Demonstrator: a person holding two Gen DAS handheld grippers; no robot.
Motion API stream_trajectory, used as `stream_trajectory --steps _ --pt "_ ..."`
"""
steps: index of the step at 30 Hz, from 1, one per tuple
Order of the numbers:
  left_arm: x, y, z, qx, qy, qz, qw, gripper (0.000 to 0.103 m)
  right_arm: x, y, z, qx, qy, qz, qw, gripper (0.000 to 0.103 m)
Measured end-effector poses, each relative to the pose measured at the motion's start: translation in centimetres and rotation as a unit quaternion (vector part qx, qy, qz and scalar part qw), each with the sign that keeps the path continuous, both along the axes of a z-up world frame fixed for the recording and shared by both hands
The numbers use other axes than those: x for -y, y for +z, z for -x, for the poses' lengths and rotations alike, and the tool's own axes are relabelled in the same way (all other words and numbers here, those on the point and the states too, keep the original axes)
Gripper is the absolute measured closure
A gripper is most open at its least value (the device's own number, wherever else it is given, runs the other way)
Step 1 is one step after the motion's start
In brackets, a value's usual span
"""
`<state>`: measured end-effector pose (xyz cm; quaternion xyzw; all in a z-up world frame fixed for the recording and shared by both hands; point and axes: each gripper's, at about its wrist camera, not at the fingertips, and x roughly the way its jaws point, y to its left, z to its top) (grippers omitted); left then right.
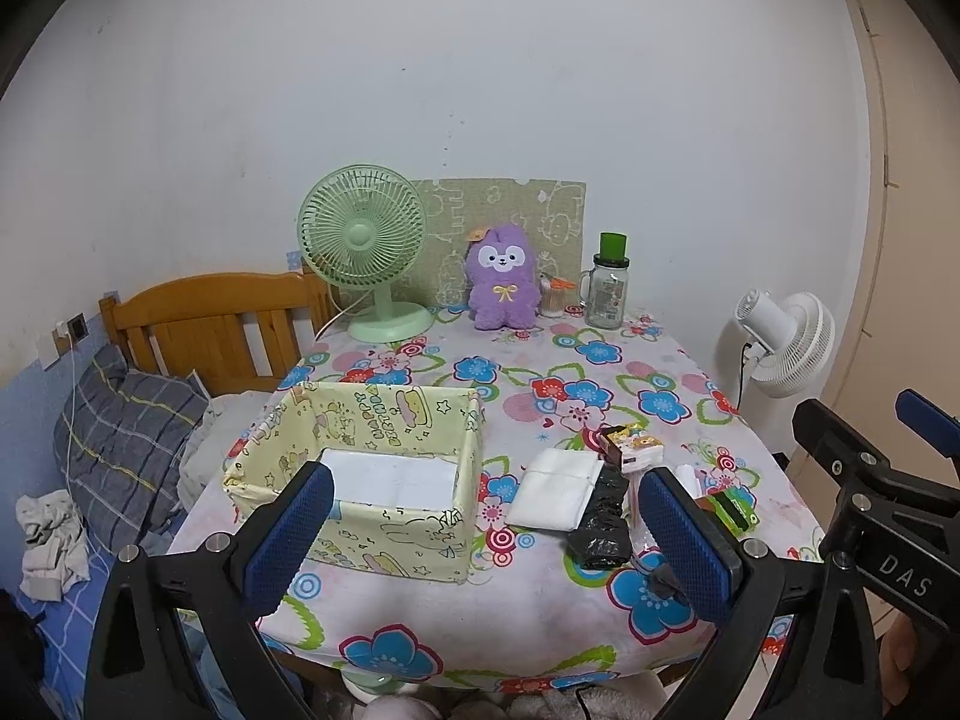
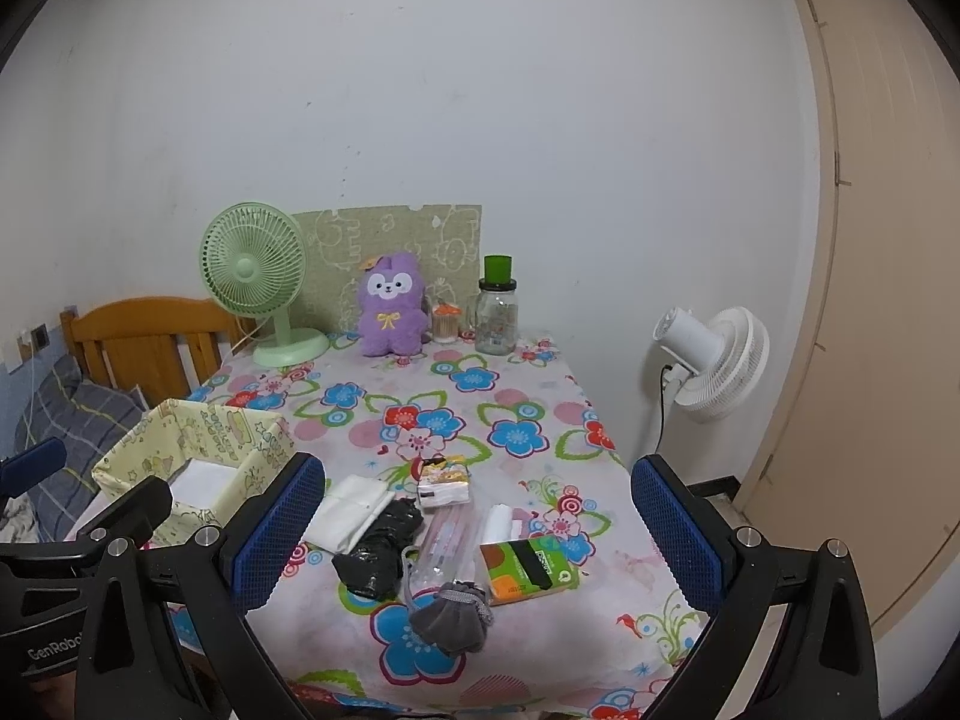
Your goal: Organize soft objects
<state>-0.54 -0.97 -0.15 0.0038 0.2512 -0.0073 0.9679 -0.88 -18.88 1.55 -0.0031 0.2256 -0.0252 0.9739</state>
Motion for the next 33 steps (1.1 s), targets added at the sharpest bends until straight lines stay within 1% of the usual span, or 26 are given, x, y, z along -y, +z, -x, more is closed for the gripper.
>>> stream_trajectory --steps 4,33 --pt "0.1 0.05 0.1 0.0 -0.003 -0.002 1.0 0.0 0.26 0.0 -0.04 -0.003 -0.001 -0.006 1.0 0.0" --pt "0.36 0.08 0.21 0.001 -0.005 -0.006 1.0 0.0 0.48 0.04 0.21 -0.001 -0.002 -0.006 1.0 0.0"
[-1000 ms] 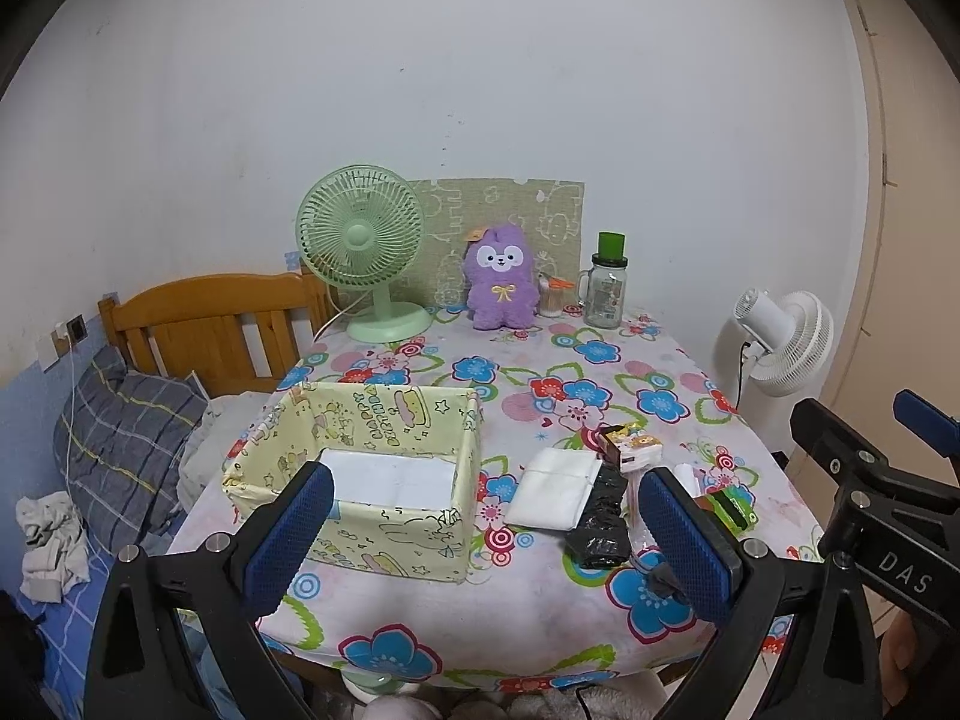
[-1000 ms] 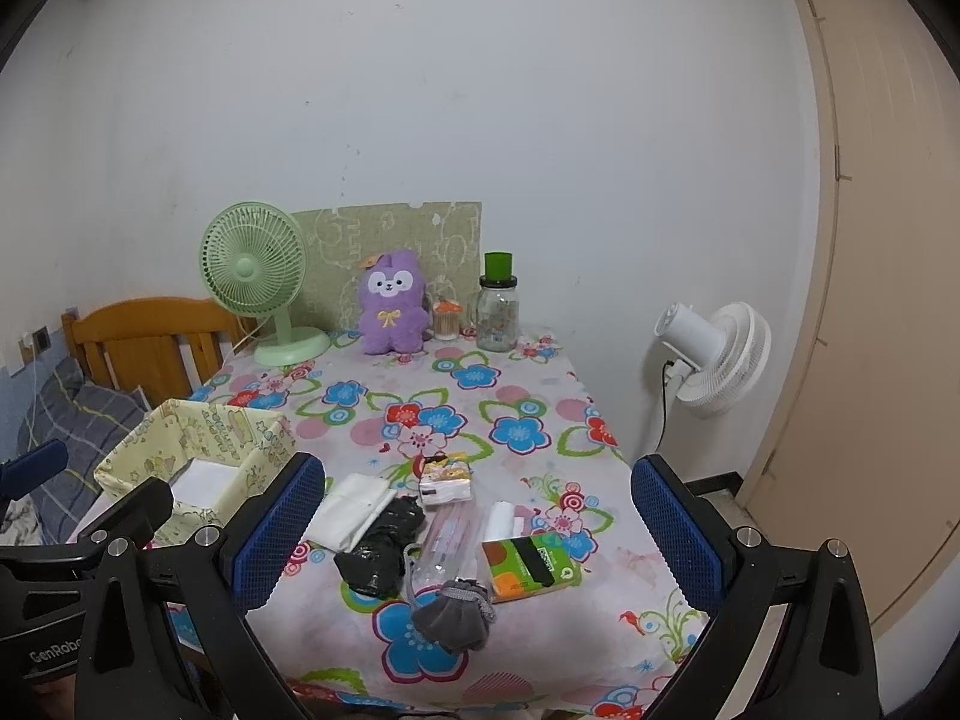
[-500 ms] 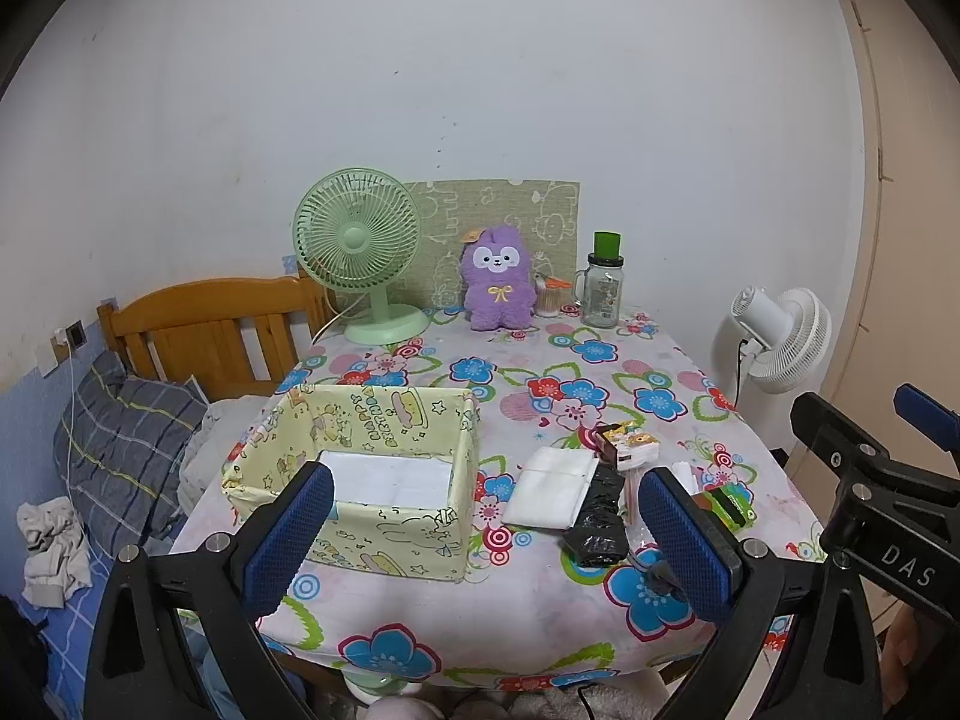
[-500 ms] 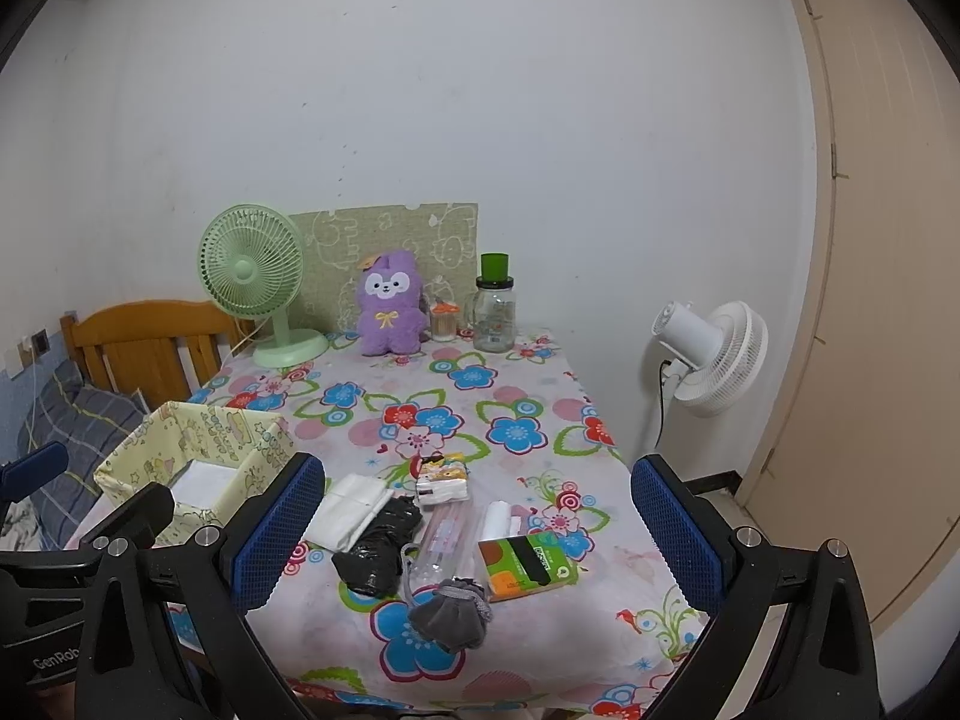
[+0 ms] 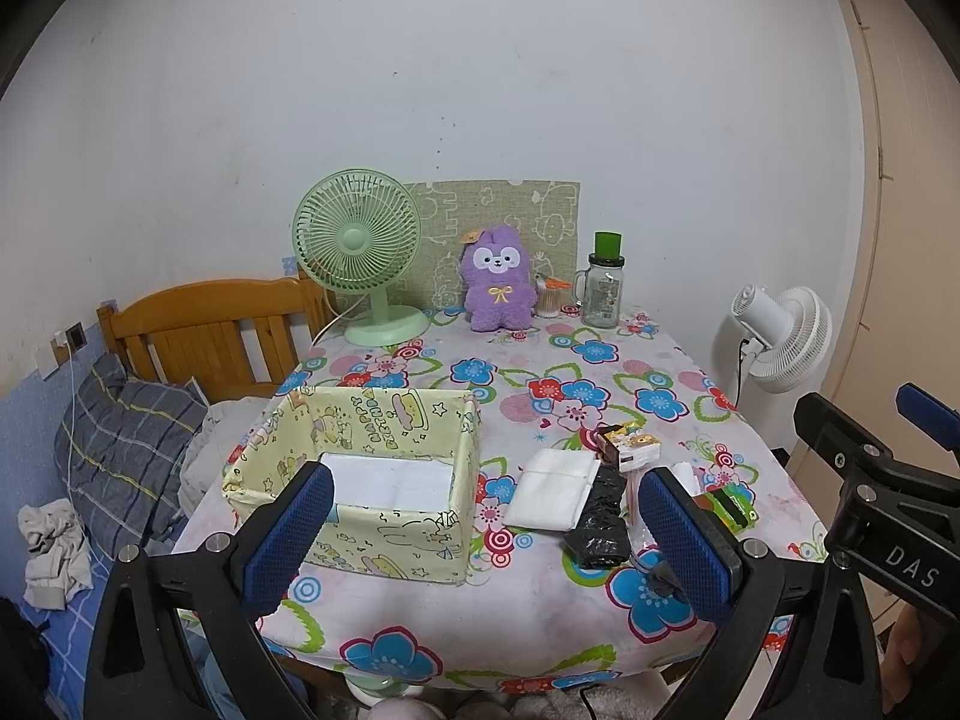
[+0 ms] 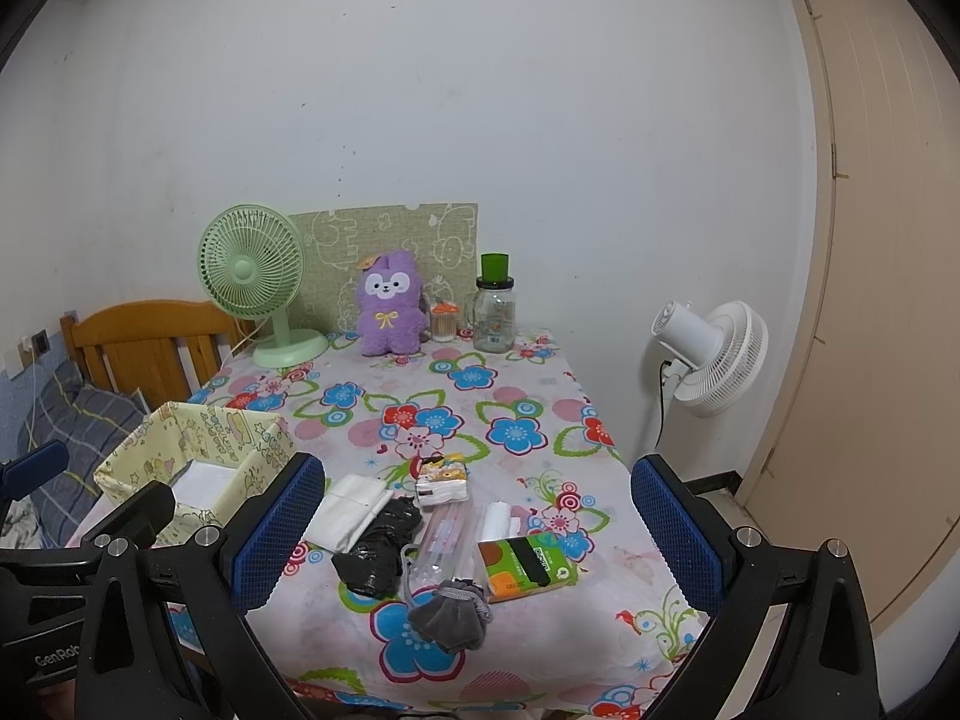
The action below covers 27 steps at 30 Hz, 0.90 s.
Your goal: Organize soft objects
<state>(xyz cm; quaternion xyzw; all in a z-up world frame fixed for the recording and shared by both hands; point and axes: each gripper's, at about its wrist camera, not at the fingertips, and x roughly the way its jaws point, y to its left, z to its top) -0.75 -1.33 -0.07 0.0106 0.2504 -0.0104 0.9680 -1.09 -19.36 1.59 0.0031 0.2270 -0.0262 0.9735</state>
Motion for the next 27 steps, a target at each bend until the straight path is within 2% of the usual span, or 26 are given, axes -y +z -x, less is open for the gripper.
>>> stream_trajectory --steps 17,27 --pt "-0.2 0.1 -0.3 0.006 0.004 -0.003 1.0 0.001 0.0 0.0 -0.2 0.001 0.005 -0.003 1.0 0.0" --pt "0.3 -1.0 -1.9 -0.006 -0.006 -0.01 0.9999 0.001 0.1 -0.6 -1.3 -0.003 0.016 -0.004 1.0 0.0"
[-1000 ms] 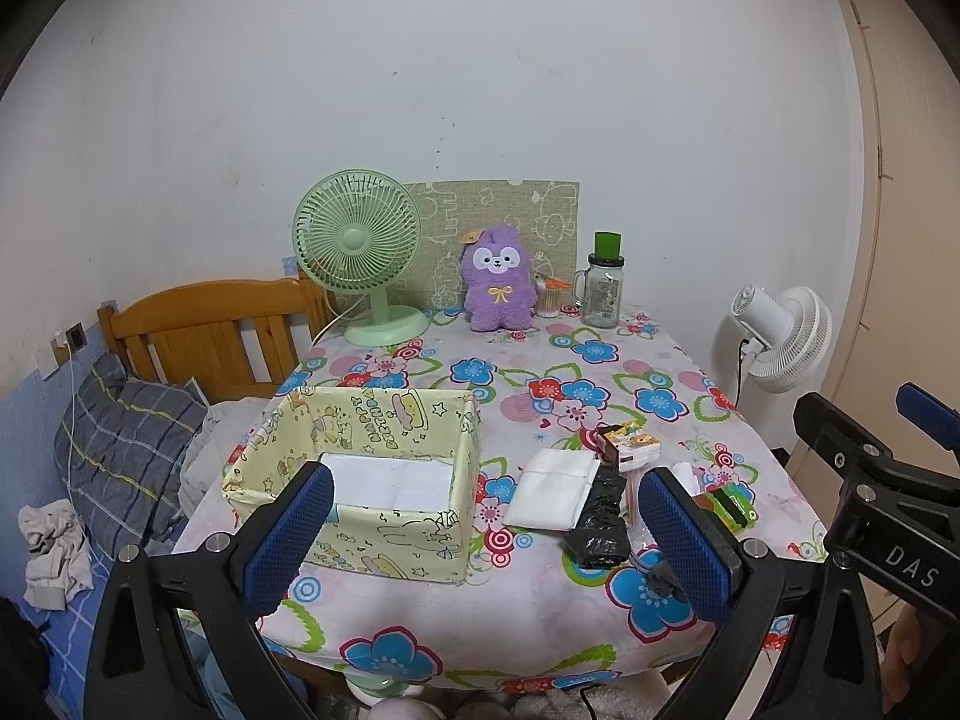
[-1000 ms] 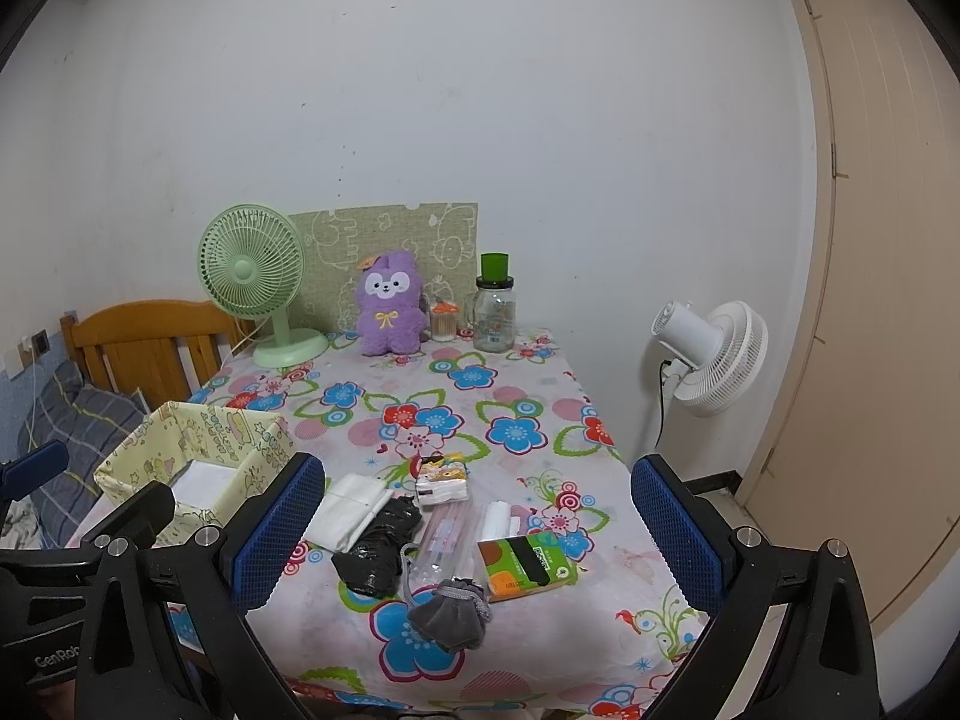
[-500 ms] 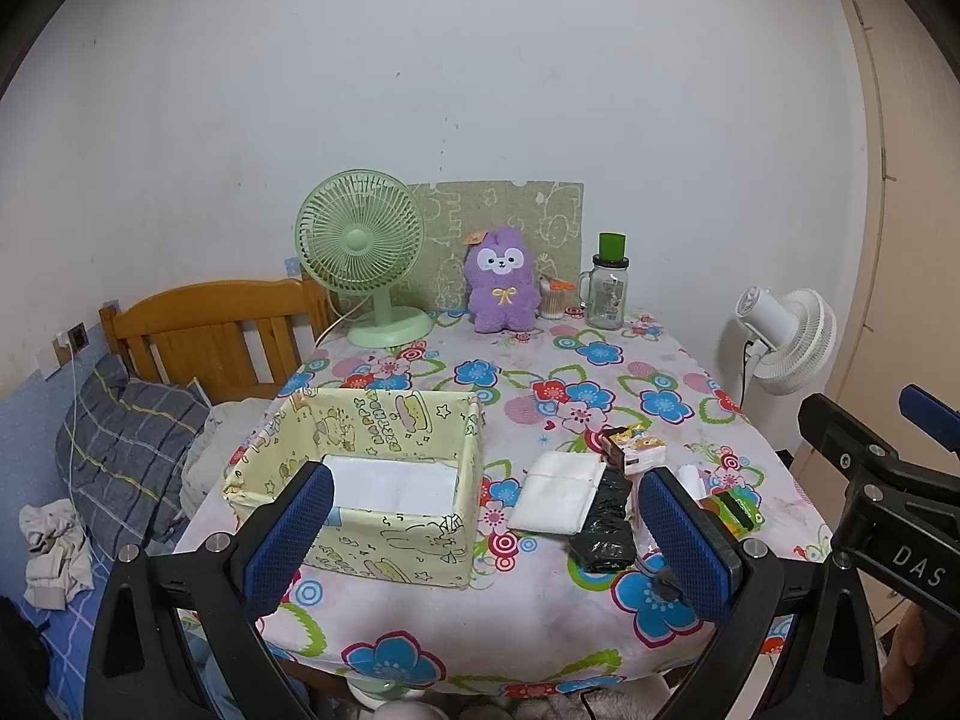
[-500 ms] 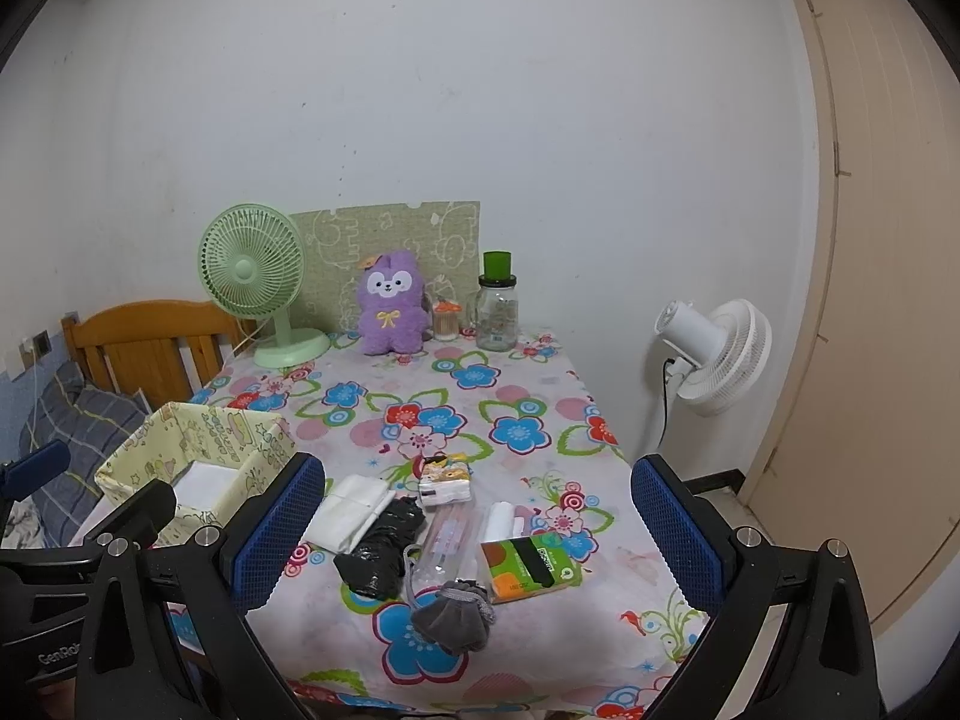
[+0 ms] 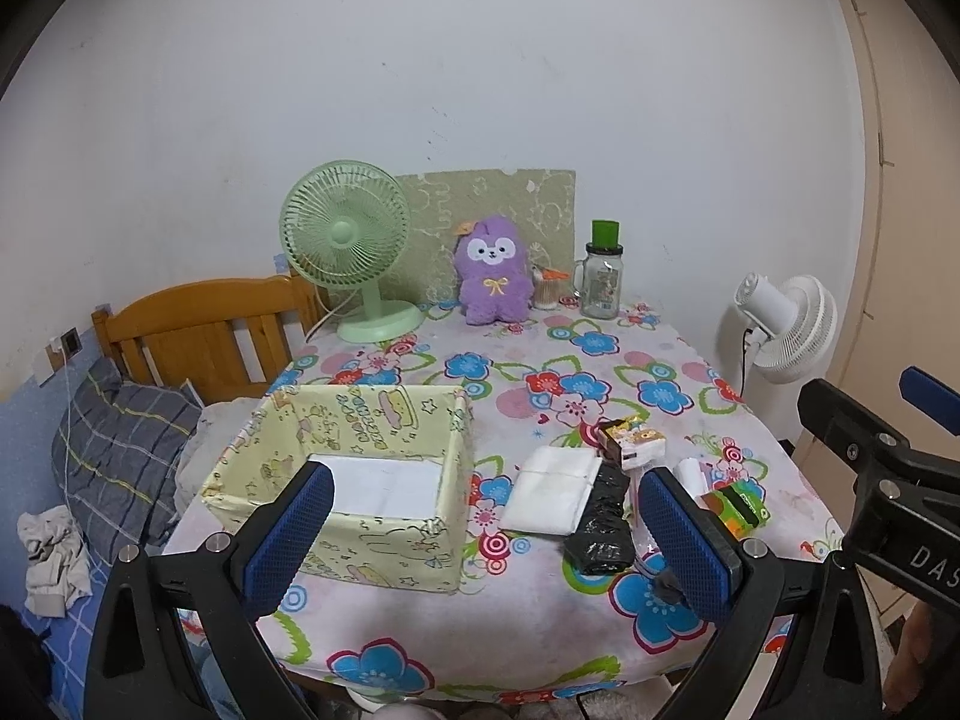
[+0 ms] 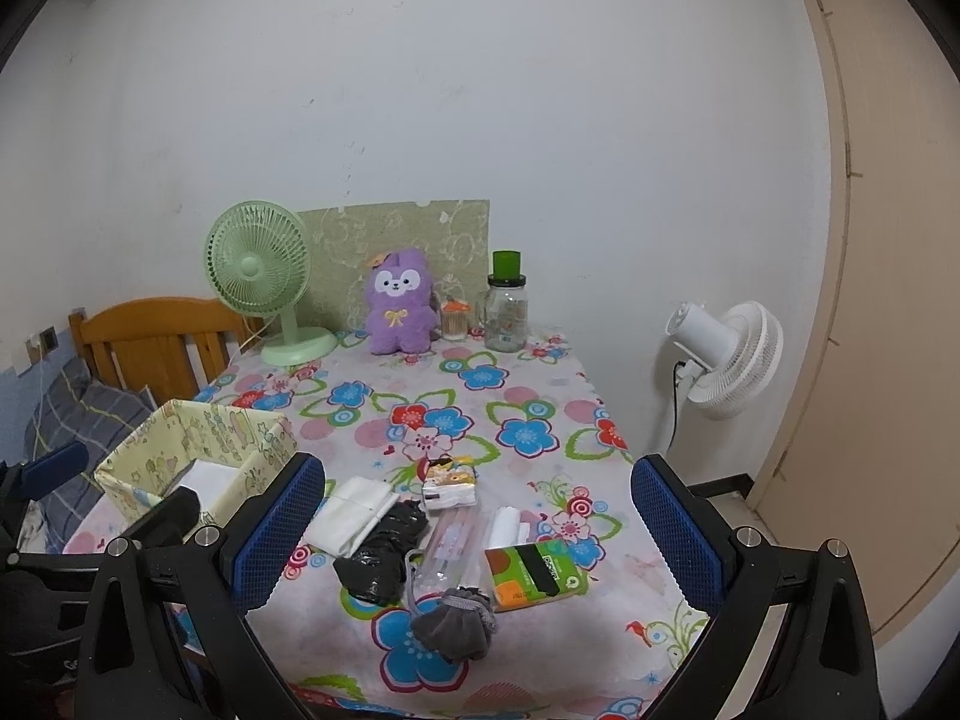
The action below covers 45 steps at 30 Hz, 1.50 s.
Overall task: Organize soft objects
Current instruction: 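Move the left tool to the white cloth while the right tool approaches the cartoon tissue pack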
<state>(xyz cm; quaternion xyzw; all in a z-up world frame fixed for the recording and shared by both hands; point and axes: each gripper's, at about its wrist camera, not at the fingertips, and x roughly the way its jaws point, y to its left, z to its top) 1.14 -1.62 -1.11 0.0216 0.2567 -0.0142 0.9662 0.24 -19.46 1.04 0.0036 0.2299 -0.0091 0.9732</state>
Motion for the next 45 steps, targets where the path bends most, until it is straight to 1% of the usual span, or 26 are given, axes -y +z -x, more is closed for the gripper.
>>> stream_trajectory --steps 7,21,28,36,39,41,45 --pt "1.6 -1.6 -1.8 -0.02 -0.015 -0.003 0.9997 0.001 0.7 -1.1 -1.6 -0.012 0.009 -0.001 1.0 0.0" --pt "4.7 -4.8 -6.7 -0.07 -0.042 -0.014 0.9965 0.004 2.0 -4.5 -6.9 -0.059 0.014 -0.005 0.998 0.0" --pt "5.3 -6.6 -9.1 -0.095 -0.051 -0.017 0.994 0.005 1.8 -6.3 -9.4 -0.081 0.022 -0.002 0.996 0.001" --pt "5.6 -8.4 -11.7 -0.126 -0.05 -0.012 0.9907 0.01 1.3 -8.2 -12.3 -0.107 0.027 -0.003 0.994 0.001" --pt "5.6 -9.0 -12.6 -0.136 -0.049 -0.01 0.9895 0.011 1.2 -8.9 -13.4 -0.115 0.027 -0.003 0.993 0.001" --pt "5.8 -9.4 -13.0 -0.133 -0.04 -0.023 0.99 0.011 1.1 -9.4 -14.2 -0.123 0.027 -0.002 0.992 0.001" --pt "6.2 -9.8 -13.8 -0.126 -0.039 -0.043 0.9903 0.011 0.8 -10.5 -15.6 -0.138 0.03 0.0 0.99 0.002"
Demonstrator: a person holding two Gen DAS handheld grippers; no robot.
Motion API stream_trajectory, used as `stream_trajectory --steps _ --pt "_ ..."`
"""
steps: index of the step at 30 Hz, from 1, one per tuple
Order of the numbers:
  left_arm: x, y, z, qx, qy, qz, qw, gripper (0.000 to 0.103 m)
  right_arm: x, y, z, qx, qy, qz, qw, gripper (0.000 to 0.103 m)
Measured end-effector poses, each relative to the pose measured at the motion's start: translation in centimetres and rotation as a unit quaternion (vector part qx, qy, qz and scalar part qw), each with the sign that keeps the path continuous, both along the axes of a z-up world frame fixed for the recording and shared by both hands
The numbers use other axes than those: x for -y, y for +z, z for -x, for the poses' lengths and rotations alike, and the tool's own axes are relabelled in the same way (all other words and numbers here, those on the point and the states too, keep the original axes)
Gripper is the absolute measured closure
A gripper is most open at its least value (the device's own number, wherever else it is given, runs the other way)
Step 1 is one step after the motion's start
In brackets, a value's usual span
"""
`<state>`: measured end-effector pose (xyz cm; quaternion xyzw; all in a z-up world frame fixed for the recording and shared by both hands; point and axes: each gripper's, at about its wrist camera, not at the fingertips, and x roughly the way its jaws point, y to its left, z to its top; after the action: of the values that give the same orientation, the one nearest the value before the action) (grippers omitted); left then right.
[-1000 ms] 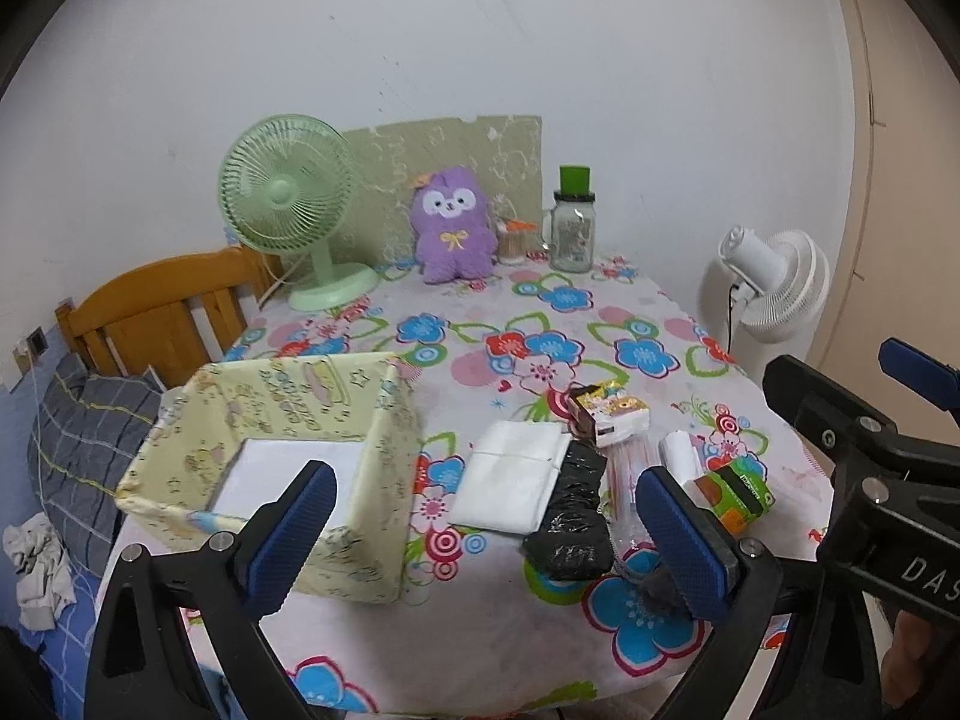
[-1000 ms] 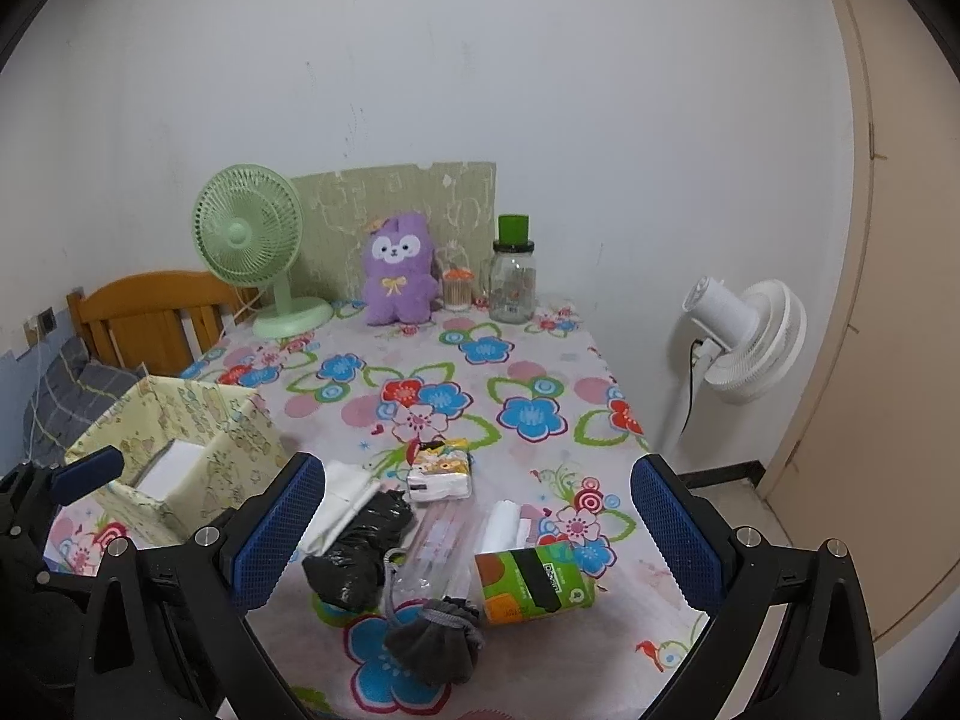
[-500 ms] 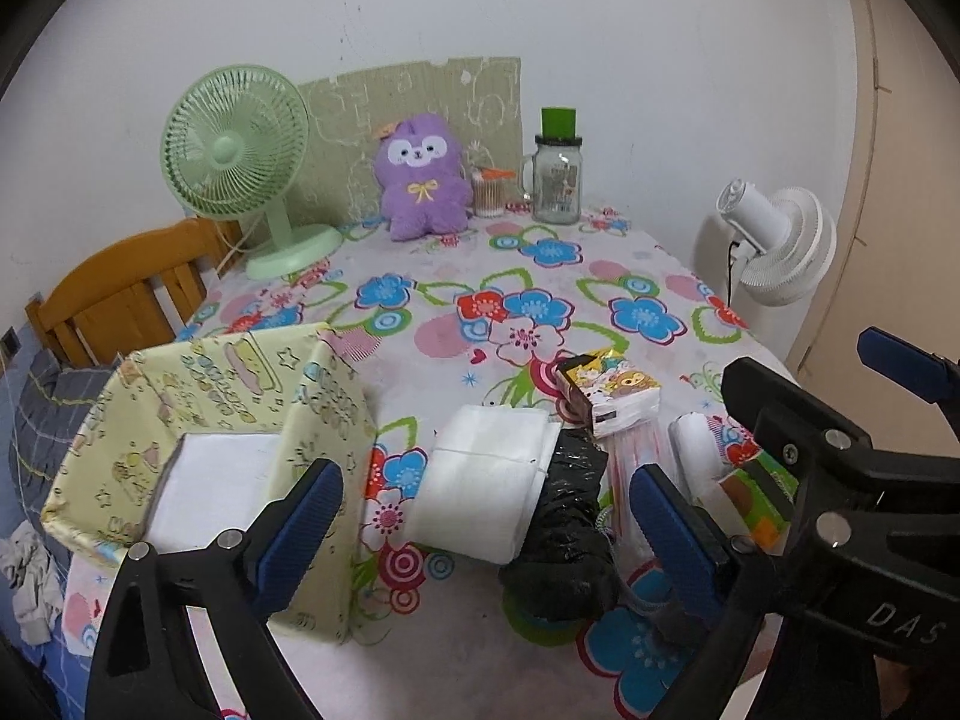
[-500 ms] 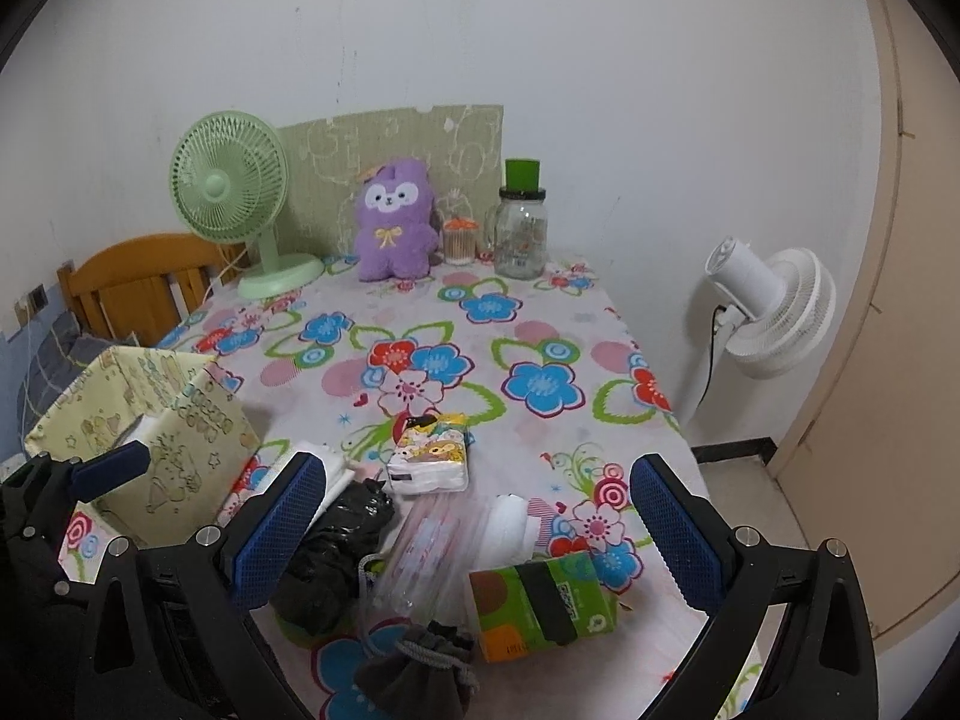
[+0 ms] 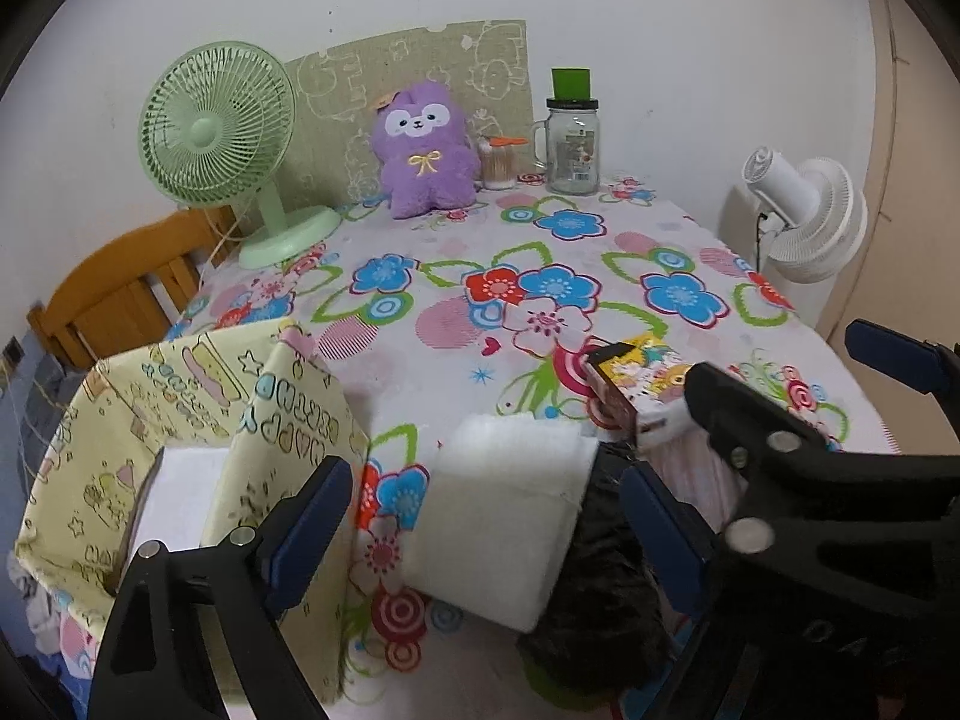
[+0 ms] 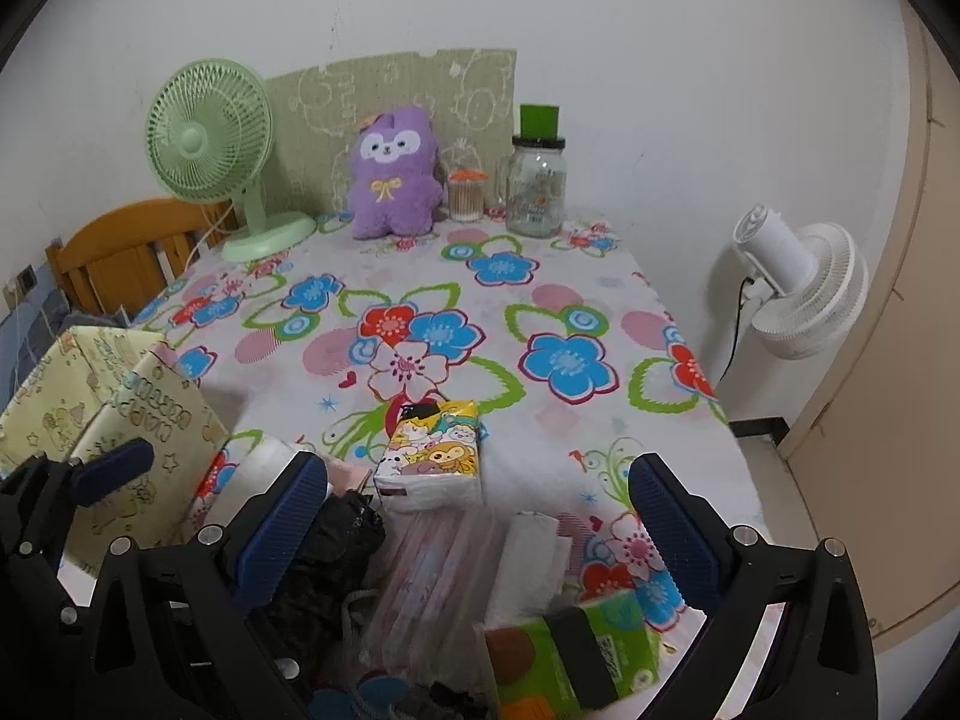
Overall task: Organize soft objects
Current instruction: 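Move the left tool to the white cloth while the right tool approaches the cartoon tissue pack, then grasp the folded white cloth with the left tool while the right tool grasps the cartoon tissue pack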
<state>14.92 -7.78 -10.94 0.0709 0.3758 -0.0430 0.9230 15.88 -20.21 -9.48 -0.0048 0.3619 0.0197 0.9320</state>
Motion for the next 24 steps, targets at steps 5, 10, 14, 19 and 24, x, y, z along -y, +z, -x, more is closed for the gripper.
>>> stream_trajectory --steps 5,10,14,19,24 --pt "0.4 -0.3 -0.8 0.006 0.003 -0.015 0.9999 0.011 -0.5 -1.2 -1.4 -0.018 0.006 -0.001 1.0 0.005" --pt "1.1 -0.3 -0.9 -0.003 -0.019 -0.004 0.9998 0.014 -0.8 -1.2 -1.6 -0.017 0.011 0.0 1.0 0.005" --pt "1.5 -0.8 -1.2 -0.016 -0.031 0.003 0.9994 0.018 -1.1 -1.4 -2.1 -0.021 0.017 0.003 1.0 0.005" --pt "0.5 -1.6 -2.2 -0.034 -0.016 0.026 0.9989 0.024 -1.5 -2.2 -3.0 -0.035 0.019 0.006 0.999 0.005" --pt "-0.3 -2.9 -3.4 -0.061 -0.012 0.053 0.9967 0.028 -2.0 -3.2 -4.0 -0.052 0.023 0.014 0.998 0.009"
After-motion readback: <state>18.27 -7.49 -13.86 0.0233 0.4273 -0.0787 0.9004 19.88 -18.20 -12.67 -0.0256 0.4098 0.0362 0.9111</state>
